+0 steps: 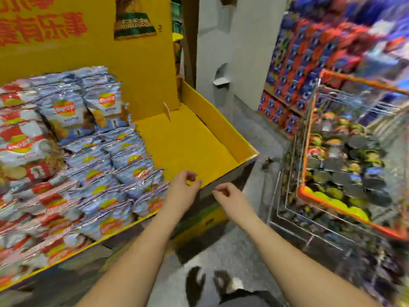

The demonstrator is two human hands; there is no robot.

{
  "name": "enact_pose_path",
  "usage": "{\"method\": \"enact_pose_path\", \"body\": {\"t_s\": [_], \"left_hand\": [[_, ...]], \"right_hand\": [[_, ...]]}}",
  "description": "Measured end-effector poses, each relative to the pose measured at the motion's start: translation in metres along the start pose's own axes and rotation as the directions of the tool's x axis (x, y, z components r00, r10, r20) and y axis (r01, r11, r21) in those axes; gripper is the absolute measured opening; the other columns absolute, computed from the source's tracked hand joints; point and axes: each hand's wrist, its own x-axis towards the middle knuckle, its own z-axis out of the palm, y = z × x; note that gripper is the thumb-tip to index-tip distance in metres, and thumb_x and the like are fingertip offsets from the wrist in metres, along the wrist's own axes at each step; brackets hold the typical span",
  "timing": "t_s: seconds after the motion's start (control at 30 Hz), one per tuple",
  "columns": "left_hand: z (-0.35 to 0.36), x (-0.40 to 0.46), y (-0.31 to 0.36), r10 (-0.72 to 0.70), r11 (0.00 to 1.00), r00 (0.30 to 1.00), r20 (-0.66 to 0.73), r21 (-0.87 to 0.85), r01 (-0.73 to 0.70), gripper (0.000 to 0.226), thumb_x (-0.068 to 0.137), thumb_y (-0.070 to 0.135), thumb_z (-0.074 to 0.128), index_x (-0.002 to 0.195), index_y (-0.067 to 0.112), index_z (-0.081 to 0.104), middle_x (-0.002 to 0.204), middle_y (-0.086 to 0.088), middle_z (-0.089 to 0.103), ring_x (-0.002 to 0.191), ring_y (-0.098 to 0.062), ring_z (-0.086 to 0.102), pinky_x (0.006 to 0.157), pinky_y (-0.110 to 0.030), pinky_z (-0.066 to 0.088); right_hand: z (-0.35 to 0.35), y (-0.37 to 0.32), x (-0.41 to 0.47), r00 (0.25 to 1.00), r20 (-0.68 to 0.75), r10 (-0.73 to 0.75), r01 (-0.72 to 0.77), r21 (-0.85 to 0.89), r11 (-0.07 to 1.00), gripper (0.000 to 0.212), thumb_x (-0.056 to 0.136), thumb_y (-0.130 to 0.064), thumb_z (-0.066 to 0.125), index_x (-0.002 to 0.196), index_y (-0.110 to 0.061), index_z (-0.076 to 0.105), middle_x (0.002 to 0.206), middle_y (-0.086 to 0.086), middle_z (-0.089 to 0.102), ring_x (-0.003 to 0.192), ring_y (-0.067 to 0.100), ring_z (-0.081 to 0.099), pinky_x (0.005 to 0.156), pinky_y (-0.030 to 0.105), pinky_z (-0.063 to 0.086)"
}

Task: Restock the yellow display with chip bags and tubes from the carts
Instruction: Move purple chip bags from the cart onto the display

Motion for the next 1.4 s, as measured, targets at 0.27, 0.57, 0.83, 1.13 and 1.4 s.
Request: {"method": "enact_pose_path", "body": {"t_s": [0.27,0.57,0.83,1.13,1.4], "left_hand": [[0.143,-0.056,0.078,0.166,0.97,0.926,0.339,0.111,-0.215,0.016,0.091,0.027,0.062,0.104,0.016,0.063,0.098,0.003,0.062,0.083,-0.01,0.053,0.063,-0.019,0.033],[0.344,-0.136,0.18,0.22,0.931,0.757,0.615,0.099,-0.351,0.018,0.093,0.032,0.062,0.104,0.019,0.06,0.099,0.004,0.062,0.089,-0.014,0.058,0.07,-0.026,0.037],[0.509,-0.201,0.263,0.252,0.893,0.624,0.74,0.07,-0.444,0.017,0.091,0.028,0.063,0.1,0.014,0.061,0.094,0.002,0.063,0.089,-0.018,0.059,0.067,-0.025,0.036],[0.662,-0.21,0.329,0.235,0.763,0.548,0.803,0.197,-0.615,0.043,0.093,0.035,0.058,0.127,0.009,0.053,0.128,-0.01,0.055,0.115,-0.028,0.054,0.093,-0.037,0.045],[0.718,-0.197,0.317,0.038,0.749,0.558,0.829,0.346,-0.565,0.083,0.084,0.052,0.067,0.143,0.006,0.031,0.137,-0.013,0.049,0.118,-0.031,0.053,0.09,-0.04,0.048]], "right_hand": [[-0.131,0.105,-0.091,0.933,-0.315,0.172,-0.137,0.13,0.982,0.01,0.094,-0.023,0.061,0.103,-0.019,0.06,0.085,-0.006,0.058,0.073,0.004,0.053,0.063,0.008,0.039],[-0.297,0.242,-0.198,0.803,-0.477,0.358,-0.233,0.301,0.925,0.015,0.095,-0.014,0.058,0.109,-0.01,0.06,0.088,-0.002,0.055,0.073,0.003,0.051,0.061,0.005,0.039],[-0.451,0.377,-0.264,0.676,-0.597,0.432,-0.329,0.28,0.902,0.009,0.092,-0.015,0.061,0.096,-0.023,0.058,0.08,-0.01,0.055,0.077,0.012,0.055,0.069,0.02,0.041],[-0.621,0.503,-0.281,0.588,-0.735,0.337,-0.646,-0.177,0.742,0.052,0.076,-0.017,0.075,0.122,-0.001,0.057,0.12,0.021,0.054,0.112,0.04,0.052,0.092,0.044,0.041],[-0.672,0.535,-0.269,0.707,-0.533,0.465,-0.705,-0.478,0.524,0.079,0.085,-0.049,0.064,0.149,-0.024,0.026,0.153,0.001,0.031,0.14,0.025,0.031,0.109,0.048,0.027]]}}
